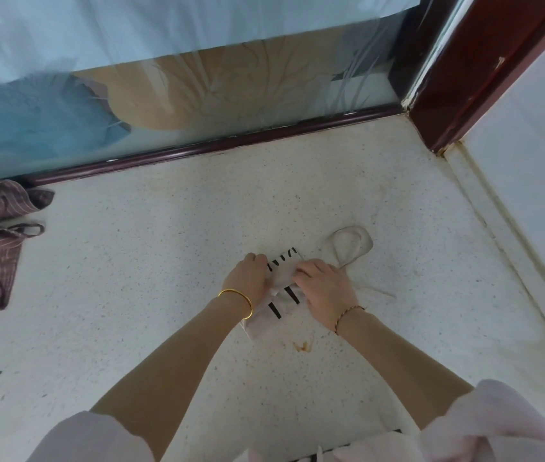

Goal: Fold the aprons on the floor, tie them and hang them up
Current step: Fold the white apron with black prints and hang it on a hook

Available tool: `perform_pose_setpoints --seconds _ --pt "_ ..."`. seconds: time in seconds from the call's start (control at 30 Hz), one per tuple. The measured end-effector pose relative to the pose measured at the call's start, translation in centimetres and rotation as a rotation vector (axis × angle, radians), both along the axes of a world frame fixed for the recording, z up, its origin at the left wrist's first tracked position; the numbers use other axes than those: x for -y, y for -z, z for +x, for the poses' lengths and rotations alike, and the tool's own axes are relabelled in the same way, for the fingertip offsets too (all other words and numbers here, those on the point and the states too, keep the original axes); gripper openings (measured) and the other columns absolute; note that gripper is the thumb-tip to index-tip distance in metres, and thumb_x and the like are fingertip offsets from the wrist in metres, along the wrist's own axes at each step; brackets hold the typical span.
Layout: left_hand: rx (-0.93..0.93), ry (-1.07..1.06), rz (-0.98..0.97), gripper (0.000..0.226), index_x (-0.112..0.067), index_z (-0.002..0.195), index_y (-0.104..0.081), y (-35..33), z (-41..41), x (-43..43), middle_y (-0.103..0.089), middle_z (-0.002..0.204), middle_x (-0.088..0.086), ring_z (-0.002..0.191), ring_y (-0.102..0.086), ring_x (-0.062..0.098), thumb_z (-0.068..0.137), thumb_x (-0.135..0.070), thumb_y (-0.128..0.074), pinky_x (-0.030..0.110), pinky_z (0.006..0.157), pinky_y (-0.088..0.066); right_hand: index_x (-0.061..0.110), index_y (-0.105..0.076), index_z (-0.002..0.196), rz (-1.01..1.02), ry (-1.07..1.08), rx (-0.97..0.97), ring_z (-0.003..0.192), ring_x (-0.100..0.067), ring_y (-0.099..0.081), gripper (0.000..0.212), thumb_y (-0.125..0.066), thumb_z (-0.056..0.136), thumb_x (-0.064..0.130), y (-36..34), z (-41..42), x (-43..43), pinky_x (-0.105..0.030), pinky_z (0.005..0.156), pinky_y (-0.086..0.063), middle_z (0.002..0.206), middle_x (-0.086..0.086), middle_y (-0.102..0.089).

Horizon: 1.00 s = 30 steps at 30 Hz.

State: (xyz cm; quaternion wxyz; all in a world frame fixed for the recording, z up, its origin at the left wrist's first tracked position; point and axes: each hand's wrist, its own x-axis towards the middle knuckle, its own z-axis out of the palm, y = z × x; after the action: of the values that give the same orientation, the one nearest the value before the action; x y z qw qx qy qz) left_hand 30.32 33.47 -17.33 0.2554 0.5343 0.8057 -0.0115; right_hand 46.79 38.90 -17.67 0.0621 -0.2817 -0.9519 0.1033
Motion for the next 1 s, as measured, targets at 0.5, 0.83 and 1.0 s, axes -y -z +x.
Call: perform_pose_setpoints --seconds 0.5,0.83,1.0 --pt "-0.179 0.374 0.133 0.051 -0.014 0.089 -0.057 0.6 0.1 6.9 -0.058 0.091 0.004 0.075 -0.055 0.021 0.072 -0.061 -0.054 0.03 0.057 -0.052 0.009 -0.066 0.087 0.029 -0.243 0.169 0.072 -0.027 -0.063 0.043 -0.074 0.048 -0.007 0.6 -0.1 -3.0 -0.037 0.067 -0.056 0.099 -0.008 -0.066" --pt "0.003 0.212 0.282 0.035 -0.014 0.11 -0.06 0.3 -1.7 7.5 -0.06 0.1 0.004 0.08 -0.06 0.022 0.091 -0.038 -0.043 0.03 0.07 -0.052 0.011 -0.065 0.098 -0.129 -0.201 0.217 0.075 -0.023 -0.059 0.015 -0.055 0.087 0.012 -0.1 -1.6 -5.2 -0.03 0.076 -0.04 0.088 -0.005 -0.066" --pt "0.19 -0.049 0.261 0.028 -0.017 0.121 -0.052 -0.2 -2.5 7.1 -0.055 0.11 0.0 0.093 -0.056 0.017 0.096 -0.03 -0.047 0.022 0.083 -0.042 0.009 -0.052 0.116 -0.189 -0.142 0.236 0.079 -0.023 -0.057 0.026 -0.039 0.099 0.024 -1.0 -2.7 -6.0 -0.027 0.064 -0.029 0.105 -0.006 -0.055"
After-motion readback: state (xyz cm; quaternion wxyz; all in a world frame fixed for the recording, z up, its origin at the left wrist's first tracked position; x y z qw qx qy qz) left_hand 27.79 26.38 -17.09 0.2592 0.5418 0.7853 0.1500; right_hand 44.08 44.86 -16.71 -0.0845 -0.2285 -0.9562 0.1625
